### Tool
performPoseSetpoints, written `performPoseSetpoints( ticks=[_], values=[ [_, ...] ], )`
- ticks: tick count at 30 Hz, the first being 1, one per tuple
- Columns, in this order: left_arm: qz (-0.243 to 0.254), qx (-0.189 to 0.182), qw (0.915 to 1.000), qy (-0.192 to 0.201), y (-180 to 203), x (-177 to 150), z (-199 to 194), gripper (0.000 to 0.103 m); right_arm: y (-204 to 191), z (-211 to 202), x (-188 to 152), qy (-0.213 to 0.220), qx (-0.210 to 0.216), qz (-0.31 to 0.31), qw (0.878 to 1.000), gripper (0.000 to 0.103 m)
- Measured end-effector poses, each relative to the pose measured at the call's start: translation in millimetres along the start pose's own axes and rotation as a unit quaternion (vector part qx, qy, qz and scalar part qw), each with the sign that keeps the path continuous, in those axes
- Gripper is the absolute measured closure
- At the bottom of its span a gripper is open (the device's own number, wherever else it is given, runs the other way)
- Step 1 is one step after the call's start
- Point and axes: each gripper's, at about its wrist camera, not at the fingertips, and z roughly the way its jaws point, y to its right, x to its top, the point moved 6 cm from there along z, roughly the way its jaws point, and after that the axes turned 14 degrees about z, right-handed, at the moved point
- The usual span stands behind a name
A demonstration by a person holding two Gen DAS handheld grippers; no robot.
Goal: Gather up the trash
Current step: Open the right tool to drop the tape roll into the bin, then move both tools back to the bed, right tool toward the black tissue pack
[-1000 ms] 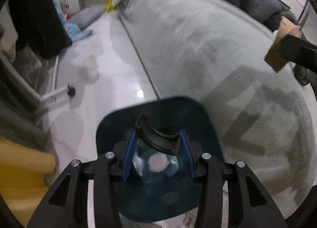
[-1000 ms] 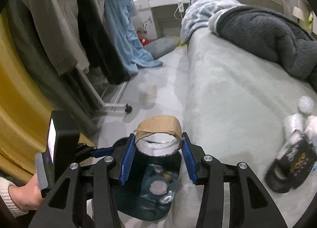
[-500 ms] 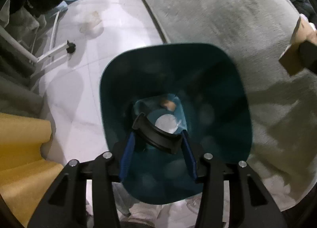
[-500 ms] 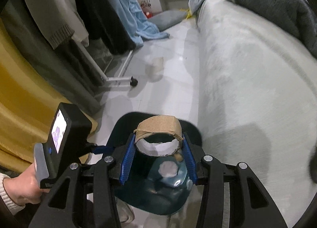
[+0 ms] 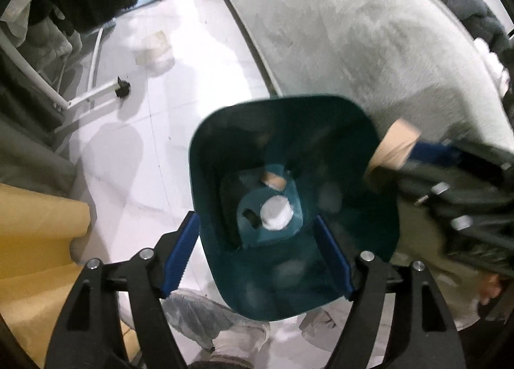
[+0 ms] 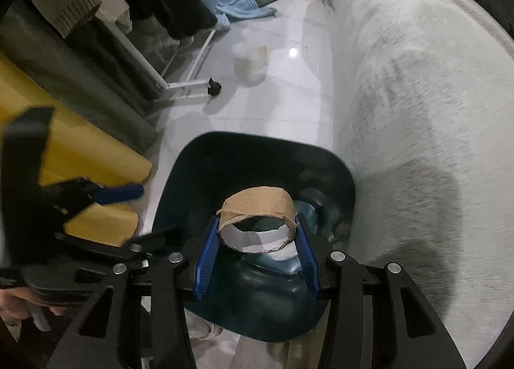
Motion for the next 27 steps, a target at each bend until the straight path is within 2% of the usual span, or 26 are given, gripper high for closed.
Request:
performPoseSetpoints(
  ticks=[5,11,15,17,18,24,27],
  values=[
    [0.0,0.019,0.9989,0.044,-6,10,-21,0.025,-1,16,-7,-0.022,-0.01,-0.003,1.0,0.055],
    [0.008,0.053,0.9913,0.12,-11,26,-54,0.024,-2,29,-12,-0.035,-0.02,-0.007,0.999,0.055],
    [0.011,0.08,0.9784,0.19,-8,39,-84,0.024,-2,32,-15,-0.04,-0.02,-0.006,0.999,0.052],
    [0.012,0.086,0.9732,0.213,-8,44,-94,0.024,-1,31,-15,-0.038,-0.02,-0.008,0.999,0.045],
    [0.015,0.091,0.9675,0.236,-6,48,-104,0.024,1,28,-17,-0.037,-0.02,-0.008,0.999,0.044],
    [0.029,0.121,0.9454,0.301,5,68,-136,0.018,3,9,-14,-0.02,-0.006,-0.014,1.0,0.04],
    [0.04,0.136,0.9386,0.314,13,74,-146,0.018,-2,-9,-11,0.005,0.006,-0.028,1.0,0.035]
  ],
)
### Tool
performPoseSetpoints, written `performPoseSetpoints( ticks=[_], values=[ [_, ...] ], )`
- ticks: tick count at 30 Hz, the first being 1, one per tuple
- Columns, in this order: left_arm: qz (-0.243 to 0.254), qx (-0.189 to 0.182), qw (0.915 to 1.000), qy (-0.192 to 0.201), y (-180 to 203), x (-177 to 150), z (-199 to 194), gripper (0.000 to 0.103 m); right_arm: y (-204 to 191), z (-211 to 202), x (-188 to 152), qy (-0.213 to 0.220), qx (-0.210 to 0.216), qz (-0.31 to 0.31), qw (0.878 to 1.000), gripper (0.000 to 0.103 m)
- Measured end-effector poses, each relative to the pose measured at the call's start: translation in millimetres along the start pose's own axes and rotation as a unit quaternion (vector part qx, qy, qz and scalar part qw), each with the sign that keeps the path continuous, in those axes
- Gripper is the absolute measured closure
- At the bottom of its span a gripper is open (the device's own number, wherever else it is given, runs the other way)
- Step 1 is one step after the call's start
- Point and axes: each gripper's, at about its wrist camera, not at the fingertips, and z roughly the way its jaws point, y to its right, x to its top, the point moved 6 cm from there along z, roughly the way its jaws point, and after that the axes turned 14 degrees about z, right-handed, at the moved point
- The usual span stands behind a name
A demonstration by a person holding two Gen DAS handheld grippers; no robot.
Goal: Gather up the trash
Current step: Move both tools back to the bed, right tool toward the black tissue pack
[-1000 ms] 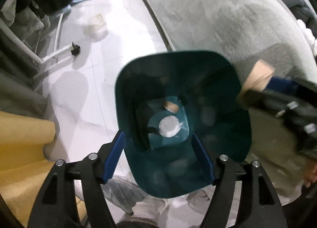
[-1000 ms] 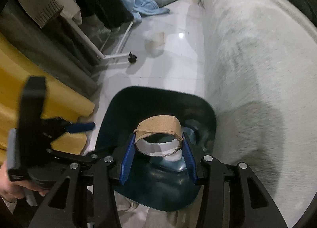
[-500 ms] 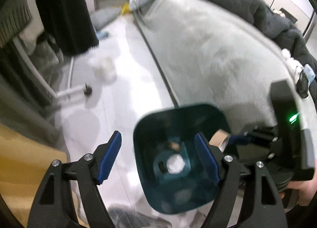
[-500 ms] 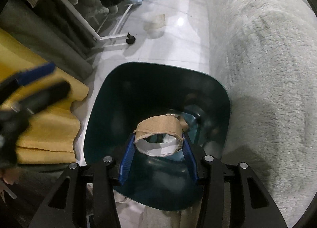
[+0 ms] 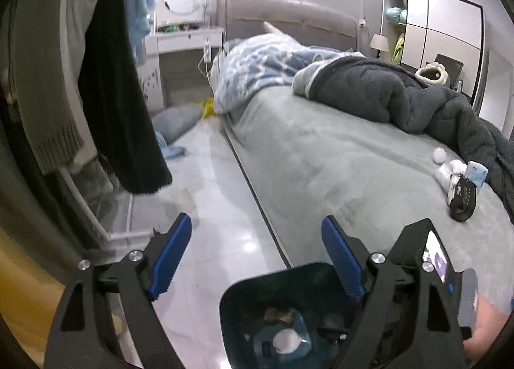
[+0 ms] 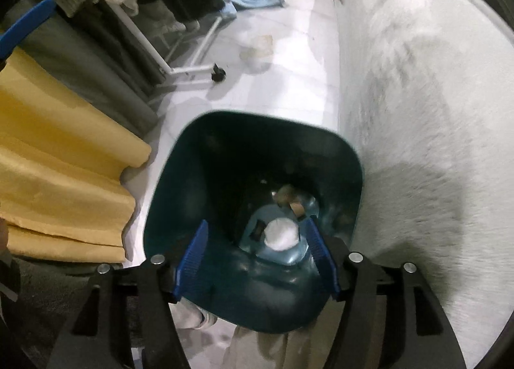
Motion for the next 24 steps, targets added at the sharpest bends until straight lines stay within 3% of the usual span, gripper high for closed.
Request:
performPoseSetpoints(
  ticks=[7,12,24],
  values=[
    [0.006,-0.003,0.9986,0.053,14,29,-16,0.012,-1,-50,13,0.083,-0.009,-0.04,0.996,0.02],
    [0.025,-0.004,0.9963,0.082,31,47,-27,0.008,17,-84,23,0.148,-0.01,-0.035,0.988,0.016],
    [0.033,-0.014,0.9954,0.089,69,63,-25,0.004,79,-153,32,0.253,-0.027,0.02,0.967,0.008]
  ],
)
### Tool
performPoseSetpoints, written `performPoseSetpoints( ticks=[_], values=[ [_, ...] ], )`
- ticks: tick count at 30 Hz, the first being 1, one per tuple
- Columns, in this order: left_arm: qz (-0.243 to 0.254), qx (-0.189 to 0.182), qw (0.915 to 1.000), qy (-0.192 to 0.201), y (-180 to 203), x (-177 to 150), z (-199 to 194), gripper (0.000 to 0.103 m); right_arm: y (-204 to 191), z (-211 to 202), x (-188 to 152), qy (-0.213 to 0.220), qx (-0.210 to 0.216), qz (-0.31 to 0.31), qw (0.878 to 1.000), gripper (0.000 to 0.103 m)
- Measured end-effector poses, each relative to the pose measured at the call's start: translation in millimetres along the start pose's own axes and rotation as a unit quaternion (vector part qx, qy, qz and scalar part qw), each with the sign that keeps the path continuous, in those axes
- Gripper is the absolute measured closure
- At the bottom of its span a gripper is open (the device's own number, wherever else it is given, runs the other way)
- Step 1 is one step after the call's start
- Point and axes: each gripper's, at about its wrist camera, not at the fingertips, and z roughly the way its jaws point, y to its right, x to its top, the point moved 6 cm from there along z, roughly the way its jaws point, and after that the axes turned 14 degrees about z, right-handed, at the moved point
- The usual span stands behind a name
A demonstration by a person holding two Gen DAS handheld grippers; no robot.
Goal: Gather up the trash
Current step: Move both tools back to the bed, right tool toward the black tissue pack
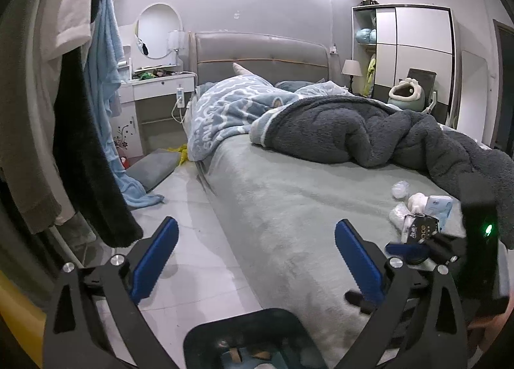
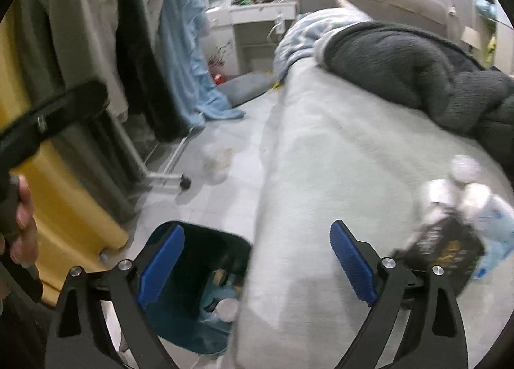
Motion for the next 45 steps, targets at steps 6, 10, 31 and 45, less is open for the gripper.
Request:
performPoseSetpoints(
  ticks=[6,10,31,45],
  values=[
    [-0.004,-0.006,1.0,-0.001,15,4,8,0.004,33,-25,11,0.041,-0.029,0.034,0.998,0.006],
    [-0.006,-0.018,0.9998,-0.005,28,4,14,0.004,52,-40,14,0.066,-0.038,0.061,0.995,0.006],
    [0.056,-0.109,0.992,-0.03,115,-7,49,0.004,129,-49,10,0.044,-0.043,0.201,0.978,0.004],
    [0.087,-0.21,0.9715,-0.066,178,-31,72,0.005,147,-19,9,-0.017,-0.012,0.291,0.957,0.004]
  ],
)
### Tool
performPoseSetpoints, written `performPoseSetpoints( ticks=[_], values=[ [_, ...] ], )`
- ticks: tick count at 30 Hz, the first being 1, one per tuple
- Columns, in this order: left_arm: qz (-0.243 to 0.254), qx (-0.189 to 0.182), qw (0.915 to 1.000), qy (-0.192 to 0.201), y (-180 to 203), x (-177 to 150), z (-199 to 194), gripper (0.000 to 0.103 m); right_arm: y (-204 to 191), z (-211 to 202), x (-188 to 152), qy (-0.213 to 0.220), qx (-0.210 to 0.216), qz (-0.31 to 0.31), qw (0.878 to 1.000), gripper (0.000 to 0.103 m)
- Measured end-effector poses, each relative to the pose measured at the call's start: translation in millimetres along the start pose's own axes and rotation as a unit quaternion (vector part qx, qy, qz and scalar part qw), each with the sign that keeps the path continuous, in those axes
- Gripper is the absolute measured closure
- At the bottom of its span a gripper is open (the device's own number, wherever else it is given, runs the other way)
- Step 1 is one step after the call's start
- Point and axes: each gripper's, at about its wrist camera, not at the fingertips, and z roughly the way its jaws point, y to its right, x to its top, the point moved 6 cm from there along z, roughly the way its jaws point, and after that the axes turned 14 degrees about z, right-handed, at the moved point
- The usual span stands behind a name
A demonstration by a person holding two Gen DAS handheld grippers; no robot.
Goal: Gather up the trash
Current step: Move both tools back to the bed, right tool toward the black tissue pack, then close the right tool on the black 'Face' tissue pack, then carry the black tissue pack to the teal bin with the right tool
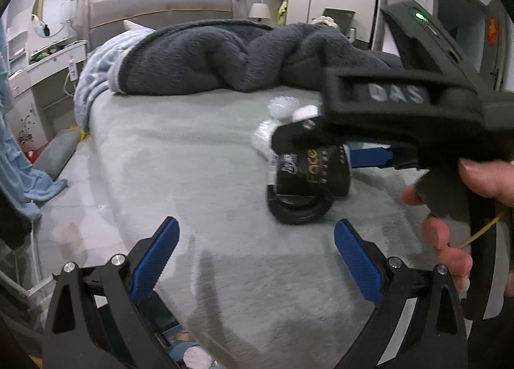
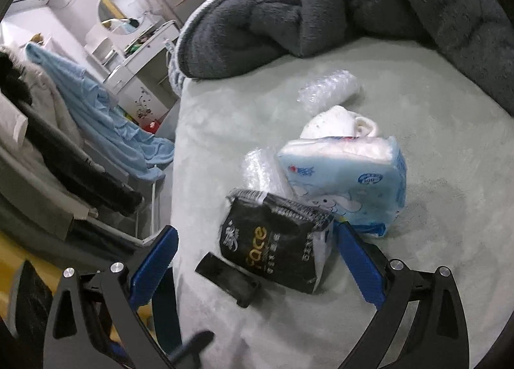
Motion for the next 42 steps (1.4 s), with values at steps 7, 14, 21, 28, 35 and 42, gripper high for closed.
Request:
performPoseSetpoints(
  ticks=[7,14,21,28,35,42],
  values=[
    [0.002,-0.019,0.9998,0.006,10,5,10,0.006,3,11,0,-0.013,-0.023,0.0,1.0,0.013],
    [-0.01,-0.039,0.9991,0.011,19,12,17,0.016,11,8,1,-0.028,-0.022,0.001,0.999,0.034],
    [-0.023,-0.037,0.999,0.01,22,18,26,0.024,19,-9,5,-0.036,0.008,0.013,0.999,0.036],
    [-0.035,-0.043,0.9984,0.003,22,20,34,0.039,20,-27,9,-0.034,0.033,0.009,0.999,0.037],
    [-0.039,-0.044,0.9983,-0.001,22,16,33,0.052,16,-46,15,-0.019,0.057,0.007,0.998,0.037],
    [-0.063,-0.028,0.9976,0.003,2,12,14,0.052,-6,-50,13,-0.007,0.063,-0.019,0.998,0.037]
  ],
)
